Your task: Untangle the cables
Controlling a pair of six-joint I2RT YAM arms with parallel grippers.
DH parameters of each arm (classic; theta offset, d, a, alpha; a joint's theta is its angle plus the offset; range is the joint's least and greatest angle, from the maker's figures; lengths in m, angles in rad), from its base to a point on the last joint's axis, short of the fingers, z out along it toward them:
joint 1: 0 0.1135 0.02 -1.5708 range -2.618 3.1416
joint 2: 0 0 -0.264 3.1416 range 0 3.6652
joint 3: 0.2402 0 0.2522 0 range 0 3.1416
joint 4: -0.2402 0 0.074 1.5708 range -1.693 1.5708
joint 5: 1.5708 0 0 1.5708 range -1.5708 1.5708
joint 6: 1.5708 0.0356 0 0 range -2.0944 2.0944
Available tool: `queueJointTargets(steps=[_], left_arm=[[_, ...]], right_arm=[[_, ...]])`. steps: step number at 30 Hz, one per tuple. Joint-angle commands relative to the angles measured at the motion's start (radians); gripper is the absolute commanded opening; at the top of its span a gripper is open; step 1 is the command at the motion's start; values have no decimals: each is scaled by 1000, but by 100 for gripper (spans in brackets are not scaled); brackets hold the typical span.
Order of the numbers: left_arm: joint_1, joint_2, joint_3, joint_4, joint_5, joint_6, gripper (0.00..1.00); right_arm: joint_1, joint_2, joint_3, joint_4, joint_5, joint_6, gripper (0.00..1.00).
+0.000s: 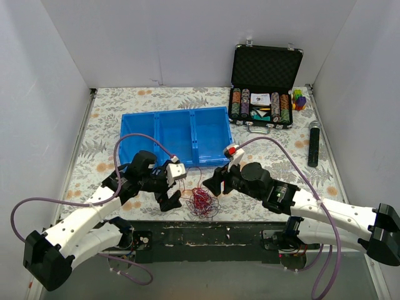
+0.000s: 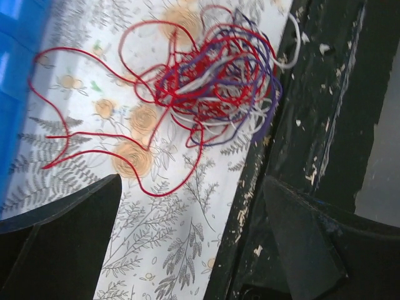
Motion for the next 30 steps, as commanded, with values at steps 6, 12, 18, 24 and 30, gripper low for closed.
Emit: queueJointTargets(steps=[6, 12, 18, 24, 30], left_arm=[[3, 32, -55, 63, 64, 218, 94], [4, 90, -103, 148, 17, 359, 83], [6, 116, -104, 266, 0, 370, 16], [6, 104, -54, 220, 10, 373, 0], [4, 42, 17, 188, 4, 321, 0]], right_arm=[[-3, -29, -37, 24, 19, 4, 67], [-3, -17, -53, 30, -2, 7, 66], [-3, 3, -85, 69, -45, 41, 66], [-3, 66, -109, 124, -93, 67, 67], [2, 181, -117, 220, -162, 96, 66]])
